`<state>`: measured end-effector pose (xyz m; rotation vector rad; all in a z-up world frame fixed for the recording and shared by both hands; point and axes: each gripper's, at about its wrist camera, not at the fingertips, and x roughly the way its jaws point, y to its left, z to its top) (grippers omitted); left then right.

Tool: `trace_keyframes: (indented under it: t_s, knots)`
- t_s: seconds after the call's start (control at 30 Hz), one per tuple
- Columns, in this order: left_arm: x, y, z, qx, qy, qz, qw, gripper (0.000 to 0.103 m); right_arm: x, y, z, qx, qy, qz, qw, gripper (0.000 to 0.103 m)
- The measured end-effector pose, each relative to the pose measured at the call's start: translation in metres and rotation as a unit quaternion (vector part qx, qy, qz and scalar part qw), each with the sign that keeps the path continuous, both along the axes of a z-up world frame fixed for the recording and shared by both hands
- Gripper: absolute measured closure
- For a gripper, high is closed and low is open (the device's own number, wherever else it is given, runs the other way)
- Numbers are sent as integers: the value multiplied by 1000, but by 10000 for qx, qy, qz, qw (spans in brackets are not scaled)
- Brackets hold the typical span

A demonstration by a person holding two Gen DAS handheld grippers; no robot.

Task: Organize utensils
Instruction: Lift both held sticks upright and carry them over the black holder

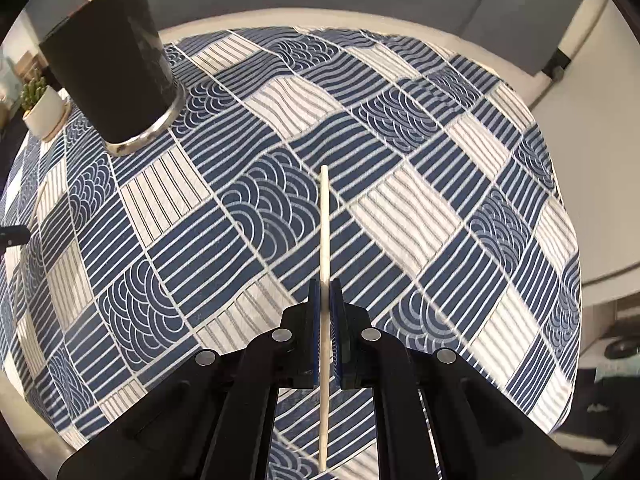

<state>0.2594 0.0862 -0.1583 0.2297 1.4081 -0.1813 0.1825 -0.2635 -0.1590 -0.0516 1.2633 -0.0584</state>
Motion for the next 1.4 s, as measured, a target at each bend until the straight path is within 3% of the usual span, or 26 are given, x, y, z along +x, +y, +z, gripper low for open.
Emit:
trace_keyframes:
  t_s: [0.2,0.47,0.8,1.1,1.4]
  knots:
    - [-18,-10,22,35,-361,325,9988,98,9,-1,12,175,-299,396,9986,98]
    - [-33,-15,52,-316,-847,686,9935,98,5,13,43,455,-816,827,9922,98]
    - [-34,-23,83,-281,-1259,627,9897,98,7,41,78,591,-1194,1243,9833,98]
    - [-15,-37,110,-243,-1664,408,9849,98,26,58,129,906,-1800,1544,9672,98]
    - [15,-52,147,-347,-1982,497,9783,98,66,64,171,1166,-2200,2082,9459,98]
